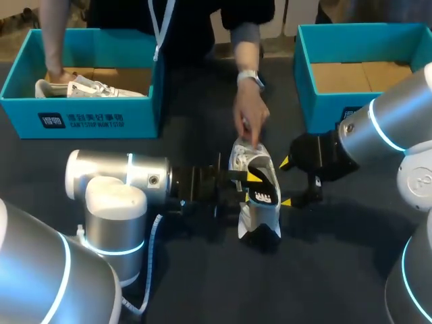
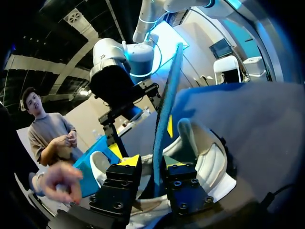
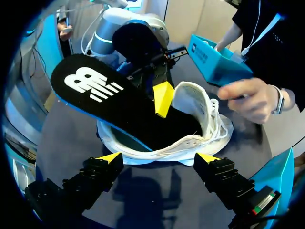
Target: Take the shoe out of the shoebox, open the shoe tongue, remove and reinsert the insole, then place the shoe into the shoebox
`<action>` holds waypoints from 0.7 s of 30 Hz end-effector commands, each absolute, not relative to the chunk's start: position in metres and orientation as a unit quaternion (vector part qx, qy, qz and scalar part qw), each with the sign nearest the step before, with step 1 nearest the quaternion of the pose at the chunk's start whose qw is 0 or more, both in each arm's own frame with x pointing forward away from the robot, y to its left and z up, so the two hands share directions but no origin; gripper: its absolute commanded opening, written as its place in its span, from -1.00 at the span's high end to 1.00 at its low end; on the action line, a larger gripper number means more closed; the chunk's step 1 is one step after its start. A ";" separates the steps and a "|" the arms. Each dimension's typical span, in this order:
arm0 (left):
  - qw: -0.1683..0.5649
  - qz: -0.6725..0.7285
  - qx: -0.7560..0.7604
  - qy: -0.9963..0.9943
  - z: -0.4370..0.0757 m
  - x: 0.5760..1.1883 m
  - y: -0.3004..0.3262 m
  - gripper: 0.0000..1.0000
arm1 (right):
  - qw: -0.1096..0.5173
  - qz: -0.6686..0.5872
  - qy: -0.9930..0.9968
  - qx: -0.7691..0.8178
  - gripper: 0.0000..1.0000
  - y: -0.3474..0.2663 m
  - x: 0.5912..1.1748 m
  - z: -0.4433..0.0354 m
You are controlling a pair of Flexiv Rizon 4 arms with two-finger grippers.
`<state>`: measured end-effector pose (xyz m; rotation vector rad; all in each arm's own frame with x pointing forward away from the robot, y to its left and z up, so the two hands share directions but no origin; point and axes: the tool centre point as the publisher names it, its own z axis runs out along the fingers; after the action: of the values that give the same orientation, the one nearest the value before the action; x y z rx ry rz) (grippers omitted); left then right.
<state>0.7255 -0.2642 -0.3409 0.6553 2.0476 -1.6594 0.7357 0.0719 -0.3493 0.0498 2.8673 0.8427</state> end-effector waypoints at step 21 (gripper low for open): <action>0.192 -0.603 0.229 0.740 -0.337 0.705 -0.259 1.00 | 0.077 0.281 0.956 0.017 -1.00 0.072 0.735 -0.349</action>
<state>0.7036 -0.2549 -0.3319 0.6400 2.0818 -1.6901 0.7357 0.0719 -0.3493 0.0498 2.8672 0.8427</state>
